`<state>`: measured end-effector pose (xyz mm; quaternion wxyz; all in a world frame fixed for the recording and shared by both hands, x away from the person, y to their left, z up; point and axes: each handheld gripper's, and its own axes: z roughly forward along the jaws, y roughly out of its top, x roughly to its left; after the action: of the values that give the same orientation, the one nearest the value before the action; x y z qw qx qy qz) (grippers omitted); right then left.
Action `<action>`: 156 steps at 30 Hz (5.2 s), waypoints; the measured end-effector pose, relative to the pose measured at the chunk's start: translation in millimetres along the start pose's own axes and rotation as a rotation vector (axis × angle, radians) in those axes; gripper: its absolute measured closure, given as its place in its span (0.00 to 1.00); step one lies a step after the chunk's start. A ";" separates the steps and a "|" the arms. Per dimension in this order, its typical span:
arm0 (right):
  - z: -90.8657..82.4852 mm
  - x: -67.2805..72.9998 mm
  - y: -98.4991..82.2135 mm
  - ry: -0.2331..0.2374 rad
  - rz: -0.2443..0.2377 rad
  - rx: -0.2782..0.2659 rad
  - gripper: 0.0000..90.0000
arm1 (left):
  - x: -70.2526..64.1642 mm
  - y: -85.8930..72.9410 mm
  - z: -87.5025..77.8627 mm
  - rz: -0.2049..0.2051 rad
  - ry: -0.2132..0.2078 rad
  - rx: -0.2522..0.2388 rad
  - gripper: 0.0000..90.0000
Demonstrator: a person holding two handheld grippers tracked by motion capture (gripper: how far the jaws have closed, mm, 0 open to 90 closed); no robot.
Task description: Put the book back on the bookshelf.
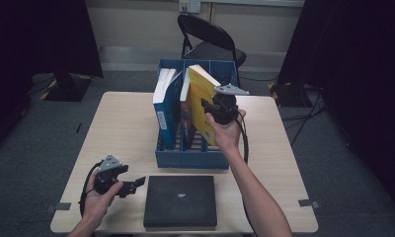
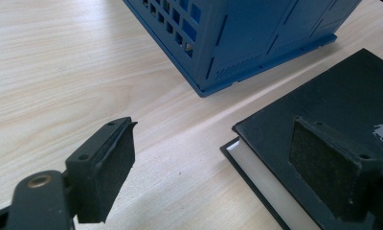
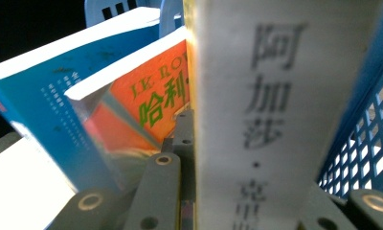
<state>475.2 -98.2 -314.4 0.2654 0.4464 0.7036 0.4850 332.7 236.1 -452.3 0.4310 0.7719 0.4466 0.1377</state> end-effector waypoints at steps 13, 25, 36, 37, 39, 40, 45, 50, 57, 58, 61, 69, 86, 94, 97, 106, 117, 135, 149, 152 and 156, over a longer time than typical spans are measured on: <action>21.4 9.4 4.1 -0.052 0.017 0.000 0.84 | 0.8 -0.1 -0.1 0.002 0.007 0.000 0.18; 41.8 16.0 -2.8 -0.096 -0.004 0.006 0.84 | 2.1 1.1 -1.5 0.006 0.004 -0.001 0.18; 57.0 14.8 -1.8 -0.117 0.017 0.014 0.84 | 3.3 1.4 -2.0 0.006 0.004 -0.002 0.19; 59.1 14.8 -1.5 -0.121 0.017 0.017 0.84 | 3.3 1.5 -1.6 0.005 0.003 0.002 0.19; 61.6 15.3 -1.4 -0.126 0.011 0.018 0.84 | 3.4 1.4 -1.5 0.005 0.004 0.001 0.19; 63.1 15.2 -1.6 -0.126 0.009 0.017 0.84 | 3.2 1.2 -1.5 0.004 0.004 -0.001 0.19; 70.6 15.0 -5.9 -0.132 0.010 0.022 0.83 | 3.4 1.5 -1.9 0.001 0.007 -0.001 0.18; 75.0 16.9 -9.9 -0.129 -0.005 0.033 0.83 | 3.1 1.4 -1.2 0.000 -0.002 0.001 0.18; 80.6 11.2 -24.7 -0.111 -0.014 0.070 0.82 | 2.5 1.2 0.5 0.007 -0.013 0.006 0.18; 81.5 11.0 -26.2 -0.112 -0.010 0.073 0.82 | 2.2 1.2 0.5 0.007 -0.012 0.005 0.18; 84.8 10.4 -32.0 -0.112 -0.015 0.091 0.81 | 2.2 1.3 0.5 0.007 -0.013 0.005 0.18; 80.4 12.1 -36.5 -0.096 -0.018 0.098 0.79 | 2.2 1.1 -0.2 0.008 -0.015 0.006 0.18; 55.5 14.0 -43.4 -0.051 -0.022 0.136 0.78 | -0.7 1.3 1.9 0.016 -0.016 0.013 0.18; 59.9 11.4 -41.9 -0.103 0.001 0.087 0.84 | 0.0 1.1 1.7 0.012 -0.016 0.009 0.18; 64.4 11.8 -40.7 -0.122 0.009 0.048 0.84 | 0.4 1.0 1.5 0.009 -0.016 0.008 0.18; 78.6 9.7 -44.7 -0.125 0.021 0.035 0.83 | 1.2 0.7 -0.7 0.015 -0.014 0.005 0.18; 55.0 13.8 -50.0 -0.021 -0.014 0.080 0.63 | 0.0 0.9 -0.4 0.015 -0.014 0.005 0.18; 37.5 14.2 -80.2 0.052 -0.037 0.175 0.77 | -2.6 0.9 1.1 0.020 -0.004 0.011 0.18; 56.6 13.4 -69.1 0.042 -0.060 0.182 0.78 | -1.3 0.6 0.8 0.019 -0.007 0.008 0.18; 54.2 13.6 -70.4 0.044 -0.043 0.182 0.76 | -1.4 0.6 -0.1 0.016 -0.007 0.005 0.18; 50.9 12.9 -73.6 0.051 -0.044 0.184 0.69 | -0.1 0.8 0.8 0.017 -0.009 0.014 0.18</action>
<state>483.0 -73.8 -401.0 0.2159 0.4407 0.7614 0.4236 333.6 235.5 -452.2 0.4263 0.7793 0.4391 0.1345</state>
